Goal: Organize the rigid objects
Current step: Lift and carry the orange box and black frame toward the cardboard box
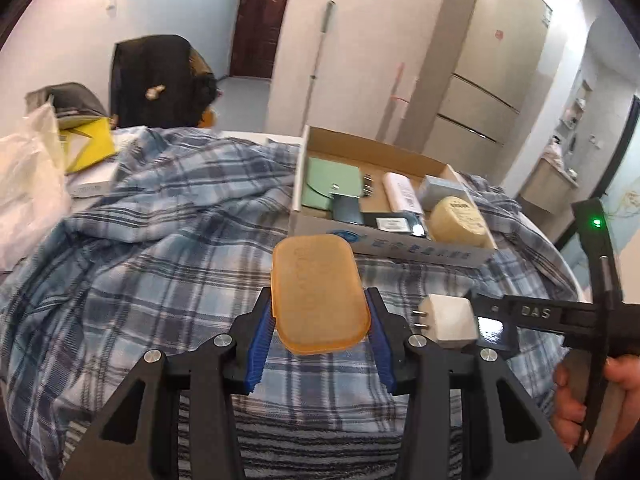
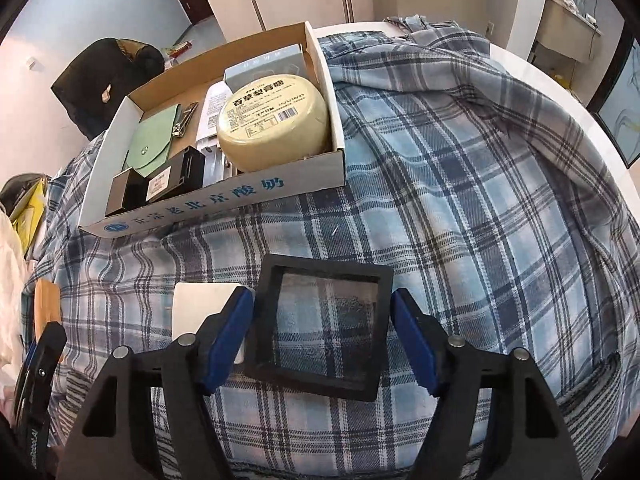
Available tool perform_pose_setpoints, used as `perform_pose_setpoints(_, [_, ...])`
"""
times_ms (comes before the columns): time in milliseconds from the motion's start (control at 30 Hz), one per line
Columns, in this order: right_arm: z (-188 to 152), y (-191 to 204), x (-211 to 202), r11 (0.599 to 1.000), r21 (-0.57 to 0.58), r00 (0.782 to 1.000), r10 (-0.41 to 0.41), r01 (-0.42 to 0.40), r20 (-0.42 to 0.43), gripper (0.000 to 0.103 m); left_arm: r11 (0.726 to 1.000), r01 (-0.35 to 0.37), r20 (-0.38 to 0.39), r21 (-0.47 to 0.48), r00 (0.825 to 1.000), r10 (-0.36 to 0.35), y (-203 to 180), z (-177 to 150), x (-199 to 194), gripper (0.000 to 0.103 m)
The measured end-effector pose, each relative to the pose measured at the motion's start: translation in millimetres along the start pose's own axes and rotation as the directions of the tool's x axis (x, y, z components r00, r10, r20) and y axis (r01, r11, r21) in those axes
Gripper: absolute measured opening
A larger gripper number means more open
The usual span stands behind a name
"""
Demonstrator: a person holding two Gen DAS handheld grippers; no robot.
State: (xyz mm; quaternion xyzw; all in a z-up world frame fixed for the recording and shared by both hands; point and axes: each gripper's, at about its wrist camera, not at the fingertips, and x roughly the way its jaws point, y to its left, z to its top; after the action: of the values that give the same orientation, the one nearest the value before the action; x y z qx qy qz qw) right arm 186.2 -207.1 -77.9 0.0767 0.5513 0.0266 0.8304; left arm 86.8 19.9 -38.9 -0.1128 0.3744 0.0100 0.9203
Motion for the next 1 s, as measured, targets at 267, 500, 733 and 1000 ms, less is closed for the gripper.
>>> perform_pose_setpoints(267, [-5,13,9,0.997,-0.067,0.999,-0.03,0.028,-0.03,0.071,1.0,-0.004,0.005,0.008,1.0,0.004,1,-1,-1,0.046])
perform_pose_setpoints(500, [-31,11,-4,0.984,-0.173,0.999,-0.041,0.042,0.009,0.07,1.0,0.0,0.018,0.004,1.0,0.0,1,-2,-5,0.046])
perform_pose_setpoints(733, [-47,-20,-15,0.989,-0.13,0.997,-0.059,0.064,0.04,0.07,0.999,0.005,0.021,0.031,1.0,-0.005,-6,-4,-5,0.046])
perform_pose_setpoints(1000, [-56,-24,-23,0.986,-0.145,0.985,-0.061,0.085,0.163,0.069,1.0,0.017,0.011,0.02,1.0,-0.017,-3,-4,-2,0.046])
